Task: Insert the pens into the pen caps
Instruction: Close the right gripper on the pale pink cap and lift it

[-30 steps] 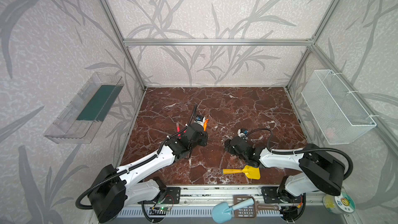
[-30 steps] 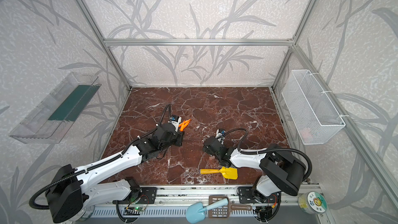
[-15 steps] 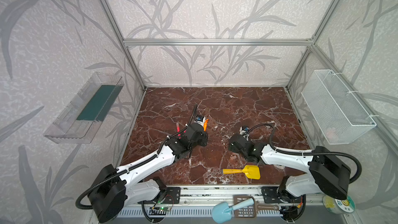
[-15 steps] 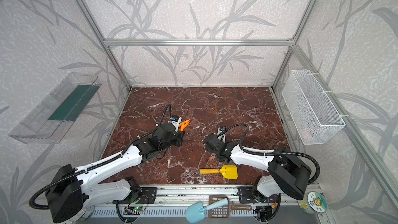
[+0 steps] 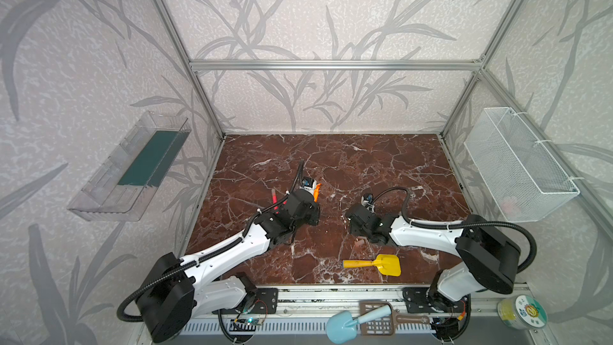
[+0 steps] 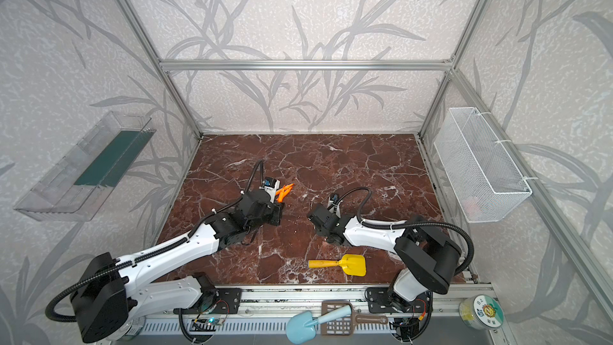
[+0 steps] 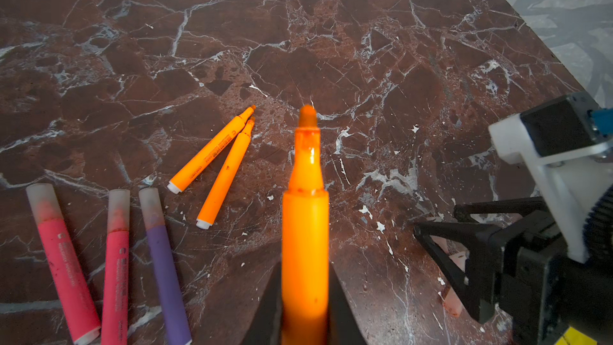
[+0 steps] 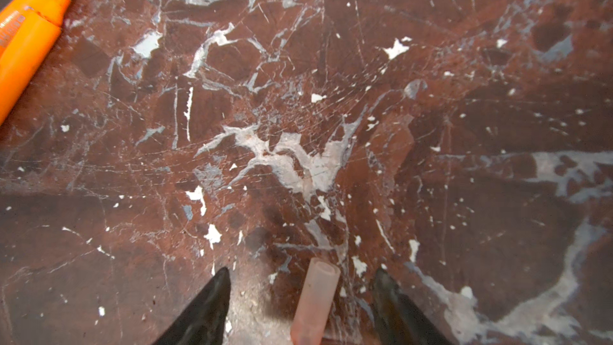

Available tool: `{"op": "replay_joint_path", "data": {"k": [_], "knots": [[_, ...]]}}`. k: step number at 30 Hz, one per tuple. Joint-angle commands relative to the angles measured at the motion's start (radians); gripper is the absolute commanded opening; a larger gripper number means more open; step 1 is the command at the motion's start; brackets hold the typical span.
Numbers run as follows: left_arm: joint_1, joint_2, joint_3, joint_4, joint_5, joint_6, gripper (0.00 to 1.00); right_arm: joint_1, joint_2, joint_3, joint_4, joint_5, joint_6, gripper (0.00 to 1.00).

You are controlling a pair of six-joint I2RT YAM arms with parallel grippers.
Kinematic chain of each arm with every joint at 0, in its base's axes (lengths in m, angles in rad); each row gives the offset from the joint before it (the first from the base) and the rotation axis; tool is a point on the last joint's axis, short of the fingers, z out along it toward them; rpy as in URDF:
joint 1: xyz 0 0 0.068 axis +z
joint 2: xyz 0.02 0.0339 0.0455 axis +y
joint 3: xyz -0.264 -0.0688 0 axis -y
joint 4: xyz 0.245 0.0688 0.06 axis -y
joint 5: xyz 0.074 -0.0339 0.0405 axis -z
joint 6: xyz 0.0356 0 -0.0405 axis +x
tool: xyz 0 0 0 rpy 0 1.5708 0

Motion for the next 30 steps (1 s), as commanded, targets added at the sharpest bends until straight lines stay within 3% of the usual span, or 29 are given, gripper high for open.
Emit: {"op": "replay_joint_path", "data": {"k": [1,7,13,30], "knots": [[-0.002,-0.003,0.002,0.003,-0.008,-0.006,0.00,0.003,0.028,0.035,-0.070,0.006,-0.015,0.60],[-0.001,-0.003,0.002,0.002,-0.009,-0.006,0.00,0.005,0.052,0.055,-0.091,0.009,-0.018,0.52],[-0.001,-0.003,0.003,0.001,-0.011,-0.005,0.00,0.006,0.076,0.075,-0.111,0.004,-0.017,0.38],[-0.001,-0.005,0.003,0.001,-0.007,-0.005,0.00,0.012,0.122,0.101,-0.143,0.032,-0.005,0.35]]}}
